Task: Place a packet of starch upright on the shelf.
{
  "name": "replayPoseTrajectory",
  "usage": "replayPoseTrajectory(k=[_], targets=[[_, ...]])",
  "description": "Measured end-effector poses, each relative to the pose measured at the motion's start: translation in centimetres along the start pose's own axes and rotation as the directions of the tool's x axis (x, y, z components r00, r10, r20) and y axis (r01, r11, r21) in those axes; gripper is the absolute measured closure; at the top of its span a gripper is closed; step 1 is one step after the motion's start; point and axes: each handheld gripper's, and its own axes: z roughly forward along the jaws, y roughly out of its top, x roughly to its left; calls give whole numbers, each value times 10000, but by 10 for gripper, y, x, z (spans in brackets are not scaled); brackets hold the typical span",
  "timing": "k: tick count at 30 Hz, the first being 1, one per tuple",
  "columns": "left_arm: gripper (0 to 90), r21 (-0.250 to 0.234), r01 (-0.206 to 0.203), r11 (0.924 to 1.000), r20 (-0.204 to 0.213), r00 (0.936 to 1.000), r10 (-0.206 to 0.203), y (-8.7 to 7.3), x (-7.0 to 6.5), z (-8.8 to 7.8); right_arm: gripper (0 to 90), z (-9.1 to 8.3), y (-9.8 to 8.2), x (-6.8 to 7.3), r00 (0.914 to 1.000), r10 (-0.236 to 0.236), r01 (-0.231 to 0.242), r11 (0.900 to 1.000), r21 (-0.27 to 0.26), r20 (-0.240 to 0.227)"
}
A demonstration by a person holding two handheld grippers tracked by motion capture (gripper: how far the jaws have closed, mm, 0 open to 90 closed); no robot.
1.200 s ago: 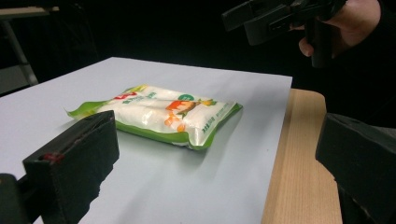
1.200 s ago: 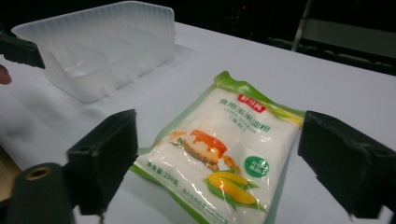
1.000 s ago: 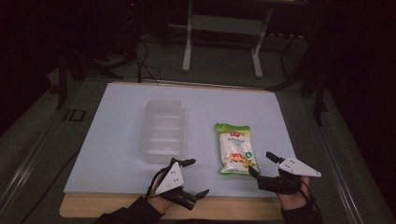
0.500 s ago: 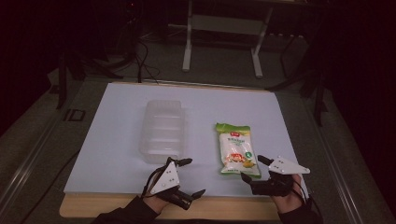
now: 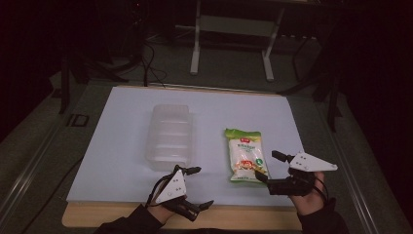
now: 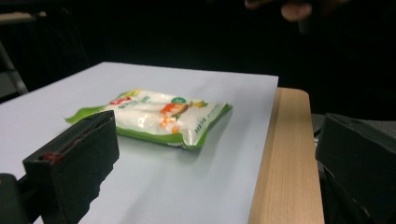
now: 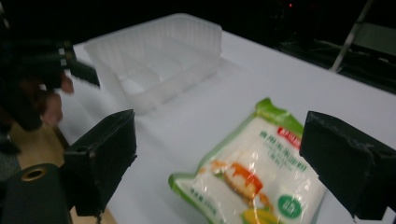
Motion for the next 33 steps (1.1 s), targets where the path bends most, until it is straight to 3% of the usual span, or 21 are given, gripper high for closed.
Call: replayPoseTrajectory(k=[4, 14, 17, 24, 33], targets=[[0, 57, -232, 9997, -69, 9997, 232, 1, 0, -1, 110, 2, 9, -11, 9999, 104, -105, 9999, 116, 79], [0, 87, -139, 9999, -52, 9999, 139, 1, 1, 0, 109, 18, 19, -38, 9960, 421, -412, 9991, -136, 782], [0, 68, -117, 9999, -43, 9999, 118, 0, 1, 0, 110, 27, 19, -46, 9956, 591, -586, 9982, -93, 720], [0, 43, -109, 9999, -19, 9999, 109, 0, 1, 0, 133, 50, 17, -71, 9910, 640, -670, 9975, 214, 1179], [0, 55, -119, 9999, -36, 9999, 119, 1, 1, 0, 138, 76, 7, -93, 9849, 753, -874, 9936, 721, 1559]])
